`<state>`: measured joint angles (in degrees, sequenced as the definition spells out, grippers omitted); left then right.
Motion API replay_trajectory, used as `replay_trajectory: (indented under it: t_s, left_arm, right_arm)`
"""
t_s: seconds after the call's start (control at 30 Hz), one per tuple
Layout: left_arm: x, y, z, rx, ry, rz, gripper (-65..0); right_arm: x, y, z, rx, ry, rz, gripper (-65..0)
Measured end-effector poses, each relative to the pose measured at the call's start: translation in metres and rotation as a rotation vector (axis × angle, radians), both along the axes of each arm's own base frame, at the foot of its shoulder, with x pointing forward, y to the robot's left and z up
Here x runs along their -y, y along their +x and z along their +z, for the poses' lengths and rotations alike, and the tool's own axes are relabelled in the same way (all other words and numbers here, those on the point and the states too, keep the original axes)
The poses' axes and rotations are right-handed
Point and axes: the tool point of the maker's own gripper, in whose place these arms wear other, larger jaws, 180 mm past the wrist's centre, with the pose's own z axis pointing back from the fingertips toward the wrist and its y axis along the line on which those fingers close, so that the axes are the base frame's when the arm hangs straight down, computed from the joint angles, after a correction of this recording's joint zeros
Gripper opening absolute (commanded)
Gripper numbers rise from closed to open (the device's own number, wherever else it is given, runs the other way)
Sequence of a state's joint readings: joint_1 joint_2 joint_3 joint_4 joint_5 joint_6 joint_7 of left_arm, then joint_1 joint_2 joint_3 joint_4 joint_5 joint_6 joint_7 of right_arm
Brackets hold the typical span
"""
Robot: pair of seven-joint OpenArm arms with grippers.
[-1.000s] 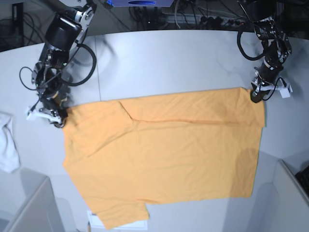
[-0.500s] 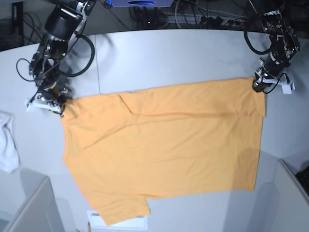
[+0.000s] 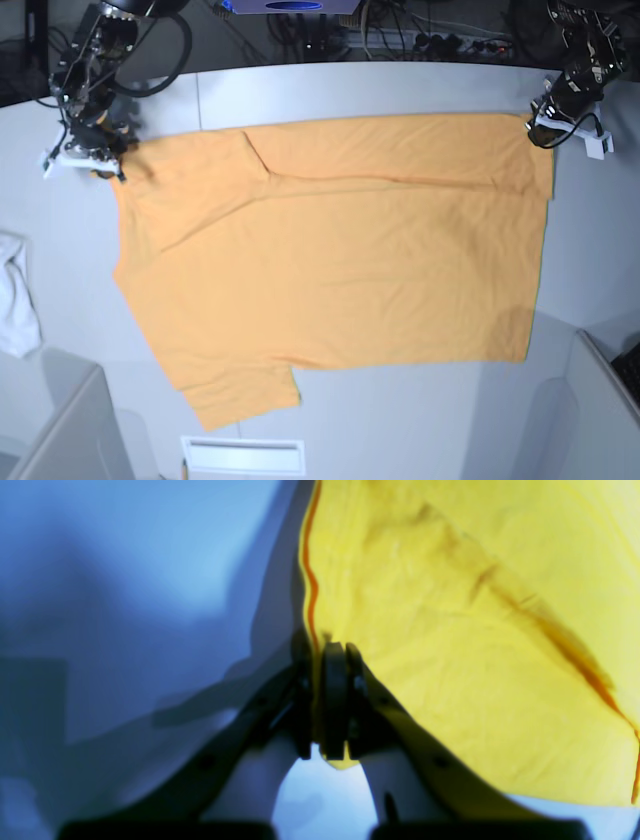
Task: Fold the T-shirt properly
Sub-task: 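Drag the shoulder edge back with both grippers to flatten the shirt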
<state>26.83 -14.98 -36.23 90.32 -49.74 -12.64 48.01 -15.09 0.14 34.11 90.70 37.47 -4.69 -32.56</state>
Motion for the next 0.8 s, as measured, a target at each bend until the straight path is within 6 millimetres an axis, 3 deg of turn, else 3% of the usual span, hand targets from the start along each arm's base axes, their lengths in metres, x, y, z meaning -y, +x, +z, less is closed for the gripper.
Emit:
replay_trajectory:
  t_s: [0.33,0.5,0.67,0.8]
  left_arm:
    - [-0.019,-0.036,0.0,-0.047,0.029,0.047,-65.0]
    - [-0.018,-0.042,-0.002,-0.058,0.025,0.047,-65.0]
    - [-0.019,-0.042,-0.001,-0.058,0.028,0.047,-65.0]
    - [-0.019,-0.042,-0.001,-0.058,0.028,0.047,-65.0]
  right_arm:
    - [-0.005,-0.051,-0.003,-0.057,-0.004,-0.03,-65.0]
    - [-0.005,-0.059,0.006,-0.051,-0.027,-0.025,-65.0]
    - [-0.01,-0.075,0.001,-0.08,-0.015,-0.033,-65.0]
    - [-0.01,-0.074,0.002,-0.079,-0.021,-0.031,-65.0]
